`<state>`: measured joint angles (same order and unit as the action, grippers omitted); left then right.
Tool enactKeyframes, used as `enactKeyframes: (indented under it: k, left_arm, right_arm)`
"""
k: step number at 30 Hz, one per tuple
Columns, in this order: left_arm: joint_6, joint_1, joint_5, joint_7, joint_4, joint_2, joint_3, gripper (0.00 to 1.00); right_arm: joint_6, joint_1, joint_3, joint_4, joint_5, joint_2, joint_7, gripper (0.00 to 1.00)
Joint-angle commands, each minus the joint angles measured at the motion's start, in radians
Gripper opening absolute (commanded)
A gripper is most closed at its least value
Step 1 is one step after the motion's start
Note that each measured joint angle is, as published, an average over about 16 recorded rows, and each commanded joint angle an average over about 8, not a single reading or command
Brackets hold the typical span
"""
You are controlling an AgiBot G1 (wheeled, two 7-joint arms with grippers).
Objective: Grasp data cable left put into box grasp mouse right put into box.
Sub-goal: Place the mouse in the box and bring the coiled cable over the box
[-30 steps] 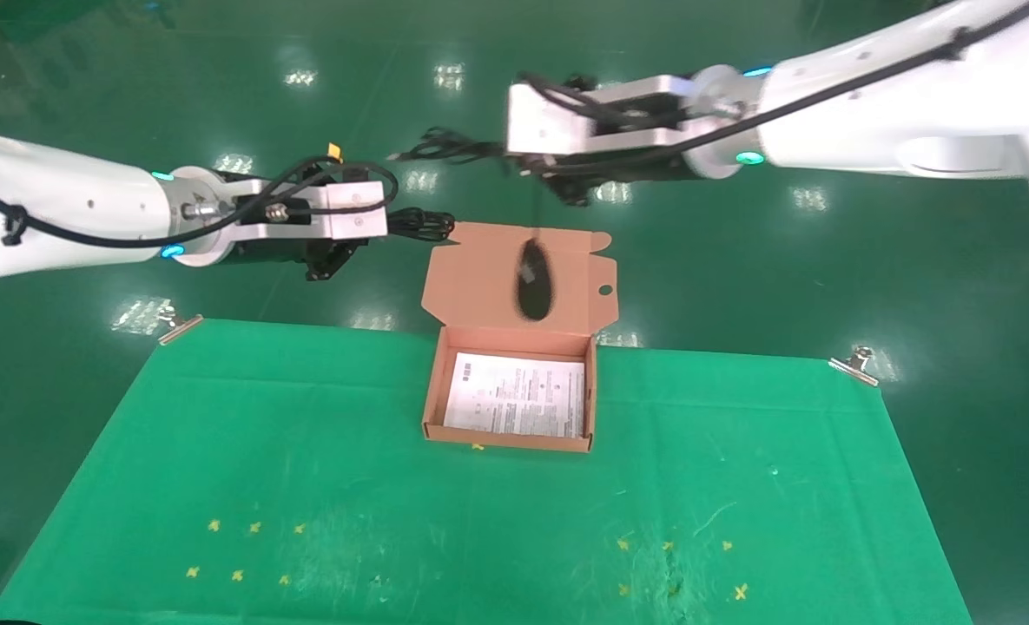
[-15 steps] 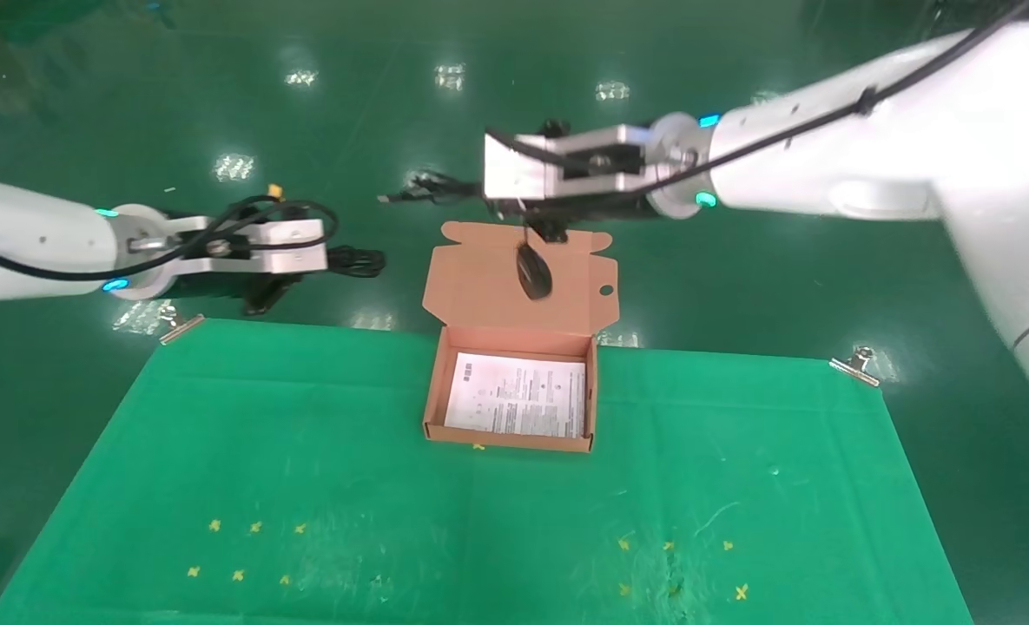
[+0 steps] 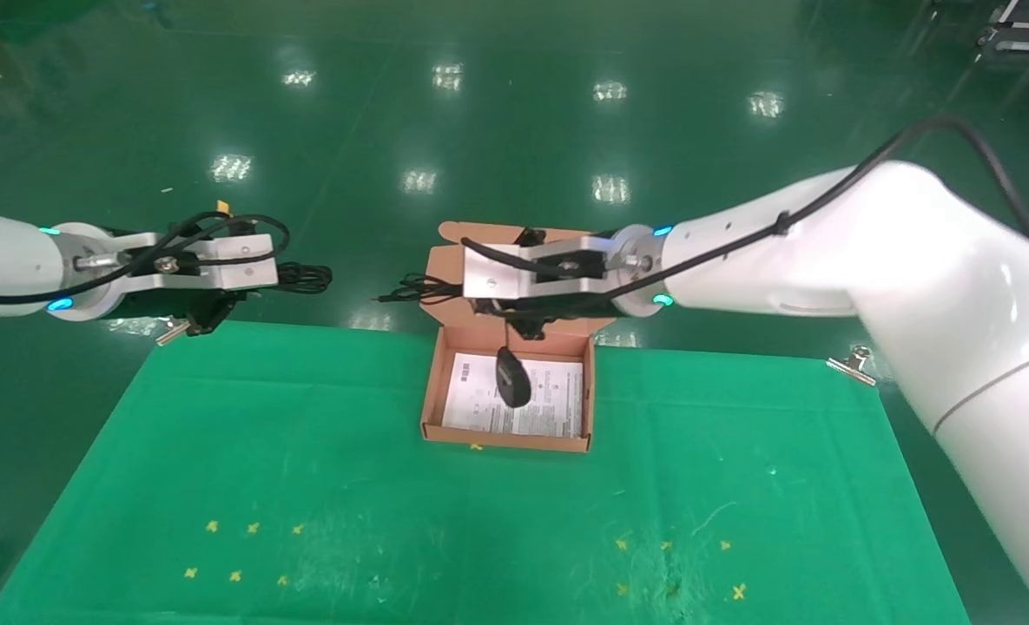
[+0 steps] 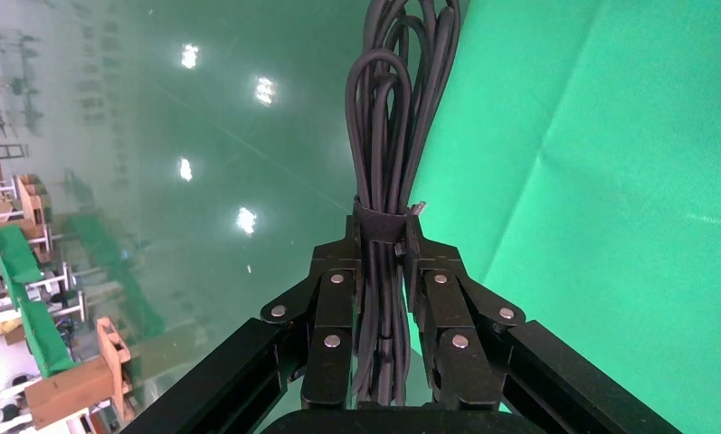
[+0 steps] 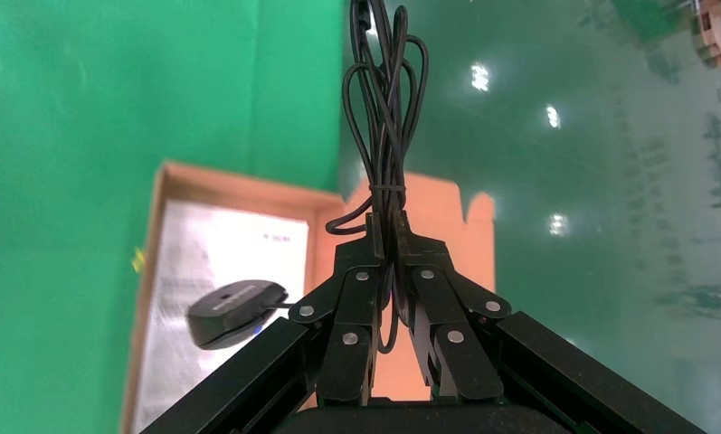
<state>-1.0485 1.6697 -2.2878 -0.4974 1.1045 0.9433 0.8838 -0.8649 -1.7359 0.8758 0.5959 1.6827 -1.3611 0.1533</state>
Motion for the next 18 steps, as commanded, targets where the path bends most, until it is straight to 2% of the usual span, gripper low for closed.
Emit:
enactKeyframes:
  k: [1,6,17,18]
  left_arm:
    - [-0.003,-0.003,-0.007,-0.011,0.012,-0.002,0.000,0.00]
    - [-0.006,-0.005,-0.011,-0.019,0.021,-0.004,0.001,0.00]
    - [-0.007,-0.007,-0.015,-0.024,0.026,-0.005,0.001,0.00]
    - [-0.008,-0.007,-0.015,-0.025,0.027,-0.005,0.001,0.00]
  right_arm:
    - [0.011,0.014,0.014,0.018,-0.020,-0.001,-0.024,0.00]
    - [0.060,0.037,0.068,0.005,-0.050,-0.004,-0.101,0.00]
    - [0.154,0.073,0.186,-0.103,-0.104,-0.007,-0.284,0.00]
    - [0.159,0.073,0.195,-0.105,-0.109,-0.007,-0.294,0.03]
